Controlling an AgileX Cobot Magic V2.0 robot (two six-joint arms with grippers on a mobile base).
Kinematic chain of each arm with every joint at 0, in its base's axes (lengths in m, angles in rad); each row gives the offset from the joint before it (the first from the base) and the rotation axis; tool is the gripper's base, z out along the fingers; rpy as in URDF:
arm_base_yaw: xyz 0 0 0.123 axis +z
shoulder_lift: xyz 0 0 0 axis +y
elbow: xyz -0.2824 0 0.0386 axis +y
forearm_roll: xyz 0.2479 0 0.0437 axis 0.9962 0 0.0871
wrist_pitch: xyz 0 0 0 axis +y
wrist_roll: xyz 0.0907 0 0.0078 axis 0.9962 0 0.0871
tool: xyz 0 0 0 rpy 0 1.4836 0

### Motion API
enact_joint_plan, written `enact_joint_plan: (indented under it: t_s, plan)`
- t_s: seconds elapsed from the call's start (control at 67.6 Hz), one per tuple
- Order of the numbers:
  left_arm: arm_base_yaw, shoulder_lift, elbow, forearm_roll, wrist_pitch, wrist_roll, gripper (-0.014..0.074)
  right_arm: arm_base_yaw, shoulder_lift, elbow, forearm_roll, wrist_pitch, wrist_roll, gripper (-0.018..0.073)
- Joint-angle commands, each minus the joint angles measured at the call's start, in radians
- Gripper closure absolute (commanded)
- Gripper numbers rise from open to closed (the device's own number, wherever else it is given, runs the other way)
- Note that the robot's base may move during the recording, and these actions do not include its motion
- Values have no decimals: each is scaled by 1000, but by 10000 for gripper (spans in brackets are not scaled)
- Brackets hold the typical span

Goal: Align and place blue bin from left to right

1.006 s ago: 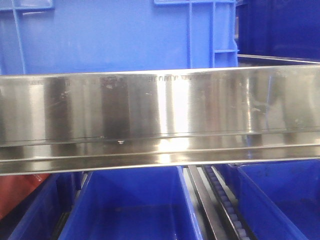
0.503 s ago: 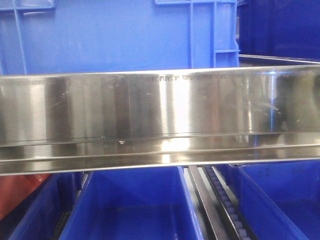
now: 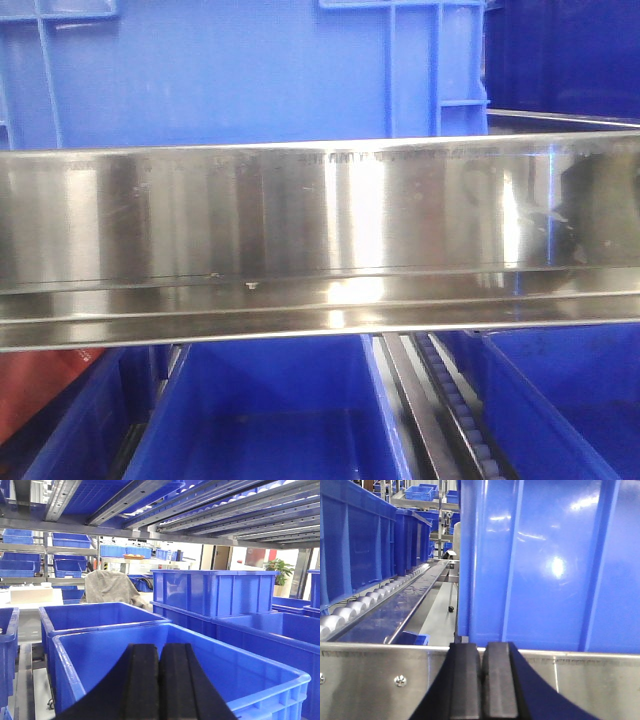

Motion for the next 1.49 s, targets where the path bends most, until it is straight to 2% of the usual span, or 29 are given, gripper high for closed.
enact_joint_plan:
  t_s: [0.0,0.681,0.725,0.784,0.858,0.947,1.036,1.213,1.361,1.48]
  plan:
    - [-4,-4,1,1,-19,1,707,-5,-3,-1,6,-7,-8,638]
    - [-4,-4,1,1,-19,1,707,-5,-3,-1,6,-7,-8,638]
    - [-1,-6,1,-14,2,1,707,-5,-3,-1,6,-7,-8,638]
    - [9,-21,18,-70,32,5,707,-5,-3,-1,6,-7,-8,638]
    - [46,-59,80,-150,23,102,707,-5,-3,-1,6,-7,-8,638]
    - [106,-117,199,-167,-45,225,707,-5,-3,-1,6,-7,-8,638]
    - [168,-190,325,-167,-100,225,707,-5,-3,-1,6,-7,-8,638]
    - [287,-377,535,-167,-86,225,707,-5,-3,-1,6,-7,-8,638]
    - [337,-503,650,-167,-86,225,707,-5,-3,-1,6,-7,-8,638]
    - [345,-549,722,-167,-86,225,707,-5,-3,-1,6,-7,-8,638]
